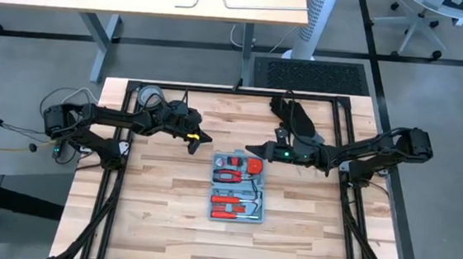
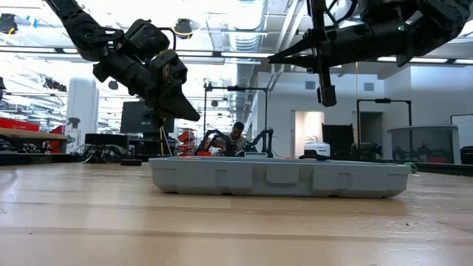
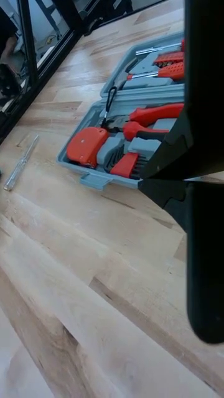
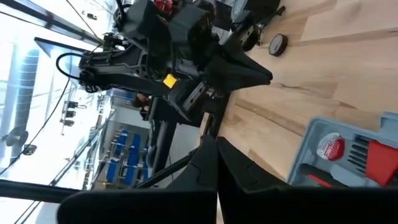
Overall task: Prefit tool cases
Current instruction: Put the black electrical tape into the gray toolbox
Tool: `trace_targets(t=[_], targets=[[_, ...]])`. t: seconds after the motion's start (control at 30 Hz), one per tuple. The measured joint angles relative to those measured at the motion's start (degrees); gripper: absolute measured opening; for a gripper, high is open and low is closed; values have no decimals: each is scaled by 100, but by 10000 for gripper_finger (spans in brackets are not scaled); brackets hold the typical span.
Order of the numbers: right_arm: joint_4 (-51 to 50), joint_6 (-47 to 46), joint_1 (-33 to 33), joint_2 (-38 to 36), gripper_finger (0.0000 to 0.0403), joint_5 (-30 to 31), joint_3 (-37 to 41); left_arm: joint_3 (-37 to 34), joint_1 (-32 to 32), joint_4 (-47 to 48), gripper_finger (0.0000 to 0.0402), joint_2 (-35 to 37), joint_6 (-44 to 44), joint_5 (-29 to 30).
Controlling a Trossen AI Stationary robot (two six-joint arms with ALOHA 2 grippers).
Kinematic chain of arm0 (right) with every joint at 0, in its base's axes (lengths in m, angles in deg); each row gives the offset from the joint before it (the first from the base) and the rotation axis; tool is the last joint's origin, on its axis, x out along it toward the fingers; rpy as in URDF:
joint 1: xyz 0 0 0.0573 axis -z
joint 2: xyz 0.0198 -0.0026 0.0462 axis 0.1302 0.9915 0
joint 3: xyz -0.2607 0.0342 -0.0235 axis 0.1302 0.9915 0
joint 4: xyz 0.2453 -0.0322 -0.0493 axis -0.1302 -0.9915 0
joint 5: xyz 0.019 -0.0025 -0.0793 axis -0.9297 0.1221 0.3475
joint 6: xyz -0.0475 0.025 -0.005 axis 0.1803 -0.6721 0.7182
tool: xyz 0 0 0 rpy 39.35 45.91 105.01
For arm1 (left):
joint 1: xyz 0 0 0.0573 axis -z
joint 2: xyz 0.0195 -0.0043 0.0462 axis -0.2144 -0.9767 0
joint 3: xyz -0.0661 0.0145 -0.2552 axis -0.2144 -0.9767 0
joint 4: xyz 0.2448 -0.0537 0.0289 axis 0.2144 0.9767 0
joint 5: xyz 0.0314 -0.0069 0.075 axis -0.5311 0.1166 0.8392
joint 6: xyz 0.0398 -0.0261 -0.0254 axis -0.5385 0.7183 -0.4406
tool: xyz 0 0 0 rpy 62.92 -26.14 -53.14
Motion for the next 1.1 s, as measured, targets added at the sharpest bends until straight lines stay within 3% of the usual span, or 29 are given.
trace_targets(t=[0.47,0.63,0.83,0.97,1.1], targets=[[138,44,0,0,0,-8,0,0,0,2,0,0,-26,6],[625,185,-40,-6,0,-111,-8,0,0,2,0,0,-18,7],[-814,-377,-242,213,0,4,9,0,0,2,0,0,0,2],[857,-169,-371,699,0,-293,-21,0,-27,21,0,0,17,-419],[1416,-489,-470,1522,0,-300,1,0,-57,36,0,0,-5,-903]])
